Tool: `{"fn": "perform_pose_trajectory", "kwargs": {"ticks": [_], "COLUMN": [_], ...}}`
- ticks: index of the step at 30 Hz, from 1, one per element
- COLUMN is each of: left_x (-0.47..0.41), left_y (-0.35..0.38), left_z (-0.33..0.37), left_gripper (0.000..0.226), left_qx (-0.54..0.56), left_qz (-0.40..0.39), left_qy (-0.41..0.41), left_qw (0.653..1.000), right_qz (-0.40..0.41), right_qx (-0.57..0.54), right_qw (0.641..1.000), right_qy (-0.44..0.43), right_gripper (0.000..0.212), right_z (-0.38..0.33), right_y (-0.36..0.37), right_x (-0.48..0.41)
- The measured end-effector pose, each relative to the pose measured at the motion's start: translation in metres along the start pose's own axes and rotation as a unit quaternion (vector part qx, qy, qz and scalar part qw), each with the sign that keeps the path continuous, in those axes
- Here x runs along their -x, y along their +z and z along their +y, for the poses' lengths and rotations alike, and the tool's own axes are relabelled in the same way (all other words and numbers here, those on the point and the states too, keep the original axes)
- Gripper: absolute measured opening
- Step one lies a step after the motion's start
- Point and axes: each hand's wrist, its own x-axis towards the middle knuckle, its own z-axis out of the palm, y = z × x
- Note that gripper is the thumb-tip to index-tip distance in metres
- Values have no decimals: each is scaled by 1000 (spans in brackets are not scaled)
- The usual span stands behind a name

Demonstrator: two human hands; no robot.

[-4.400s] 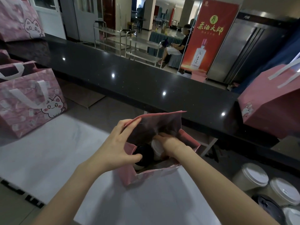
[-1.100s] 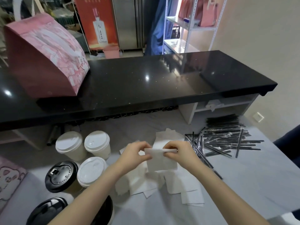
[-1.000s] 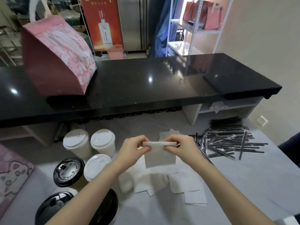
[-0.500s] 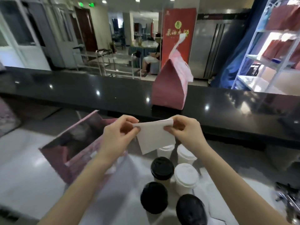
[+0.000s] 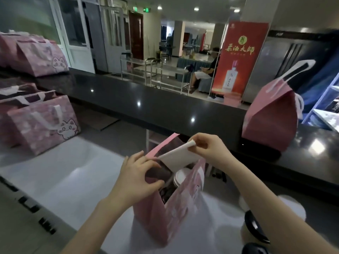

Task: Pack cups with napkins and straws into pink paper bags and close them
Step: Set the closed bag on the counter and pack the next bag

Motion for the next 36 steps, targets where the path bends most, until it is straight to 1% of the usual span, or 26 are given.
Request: {"fn": "perform_pose_trajectory", "kwargs": {"ticks": [2,4,5,7,9,11,13,14,16,18,20,23,27,30,33,36], "left_x": [1,3,3,4,4,5,5,5,4,3,2,0,-8,-18,-27,-32], "left_y": [0,0,-1,-4,-6,-6,-5,-4,-3,-3,-2,-1,4,6,17,37], "left_z": [-8,-14,-16,-19,-20,-20,-20,-19,-18,-17,-17,-14,2,28,66,120], "left_gripper": [67,75,72,56,46,48,59,66,73,77,80,80,70,56,47,34], "left_qx": [40,70,79,85,85,90,94,94,96,97,93,83,60,28,12,65], "left_qz": [-12,-30,-37,-48,-57,-59,-61,-61,-55,-48,-44,-29,-1,39,73,72], "left_qy": [8,14,17,19,15,20,35,41,49,50,54,54,50,55,78,109], "left_qw": [999,997,996,995,995,994,993,993,993,993,993,995,997,997,994,989], "right_qz": [-42,-86,-108,-148,-195,-250,-286,-289,-277,-247,-207,-139,-11,69,94,101], "right_qx": [24,42,58,106,174,226,273,295,344,377,355,296,210,165,172,171], "right_qw": [999,995,992,981,961,935,912,904,892,889,909,944,978,984,981,980], "right_qy": [10,27,39,67,91,108,113,109,94,78,67,48,4,-20,-14,15], "right_gripper": [17,20,20,21,24,27,29,28,22,39,42,34,24,18,15,14], "right_z": [2,3,3,2,1,1,2,3,7,13,19,24,28,31,43,66], "right_y": [8,13,15,19,22,29,40,46,55,59,59,51,29,3,-30,-68], "right_x": [-4,-8,-11,-17,-23,-28,-32,-34,-36,-36,-34,-26,0,31,67,110]}}
